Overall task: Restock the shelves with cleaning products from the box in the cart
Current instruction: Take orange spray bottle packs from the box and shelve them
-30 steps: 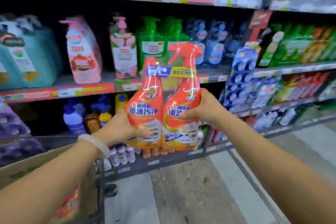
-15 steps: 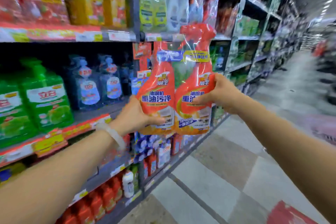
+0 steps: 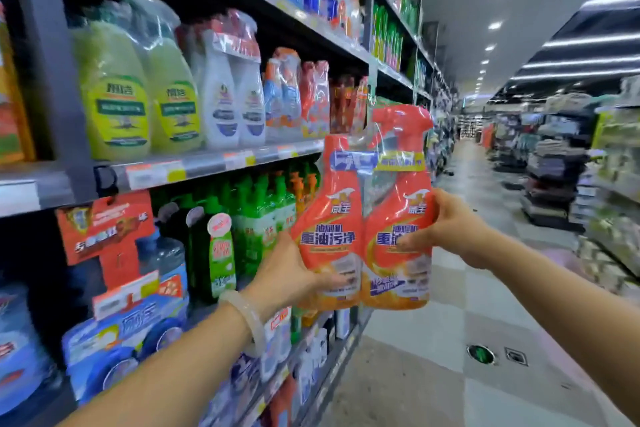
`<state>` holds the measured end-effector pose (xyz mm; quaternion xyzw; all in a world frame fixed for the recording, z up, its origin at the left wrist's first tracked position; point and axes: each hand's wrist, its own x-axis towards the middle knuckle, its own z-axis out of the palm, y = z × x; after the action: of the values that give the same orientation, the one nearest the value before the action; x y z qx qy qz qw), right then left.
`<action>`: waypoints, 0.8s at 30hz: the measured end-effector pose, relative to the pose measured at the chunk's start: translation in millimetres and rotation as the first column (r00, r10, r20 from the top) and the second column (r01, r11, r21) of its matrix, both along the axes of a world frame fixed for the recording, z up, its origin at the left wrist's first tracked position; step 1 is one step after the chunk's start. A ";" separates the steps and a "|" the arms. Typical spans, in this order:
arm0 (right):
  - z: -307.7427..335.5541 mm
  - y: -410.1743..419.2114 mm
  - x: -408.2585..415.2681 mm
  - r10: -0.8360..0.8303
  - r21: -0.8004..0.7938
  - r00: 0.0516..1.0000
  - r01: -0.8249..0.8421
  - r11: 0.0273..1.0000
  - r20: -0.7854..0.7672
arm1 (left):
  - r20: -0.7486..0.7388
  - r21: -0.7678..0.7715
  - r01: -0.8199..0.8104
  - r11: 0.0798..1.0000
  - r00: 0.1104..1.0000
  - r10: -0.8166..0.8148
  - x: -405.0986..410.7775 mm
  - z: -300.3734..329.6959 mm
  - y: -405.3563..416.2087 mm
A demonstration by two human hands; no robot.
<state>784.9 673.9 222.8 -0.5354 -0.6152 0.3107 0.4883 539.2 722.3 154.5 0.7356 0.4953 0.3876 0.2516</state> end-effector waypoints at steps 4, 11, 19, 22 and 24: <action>-1.5 64.8 44.3 -0.028 0.013 0.999 0.028 1.000 -0.024 | -0.039 0.064 0.077 0.995 0.996 -0.075 46.4 11.6 69.6; 19.3 219.1 129.1 -0.023 0.055 0.999 0.025 0.998 -0.023 | -0.037 0.108 0.028 0.994 0.999 -0.024 129.3 40.7 217.8; 67.5 387.6 193.0 0.024 0.129 0.999 -0.030 0.991 0.047 | -0.082 0.189 -0.142 0.972 0.984 0.160 201.2 86.0 366.9; 77.1 445.2 210.2 0.034 0.180 0.998 -0.044 0.983 0.058 | -0.091 0.254 -0.217 0.943 0.965 0.247 219.6 99.8 417.2; 85.2 484.7 219.4 0.064 0.225 0.997 -0.071 0.972 0.040 | -0.105 0.336 -0.265 0.904 0.943 0.316 228.6 114.6 447.6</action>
<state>1004.3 1158.6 308.0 -0.4599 -0.6722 0.2466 0.5252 767.7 1169.9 269.1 0.7123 0.5491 0.4362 0.0294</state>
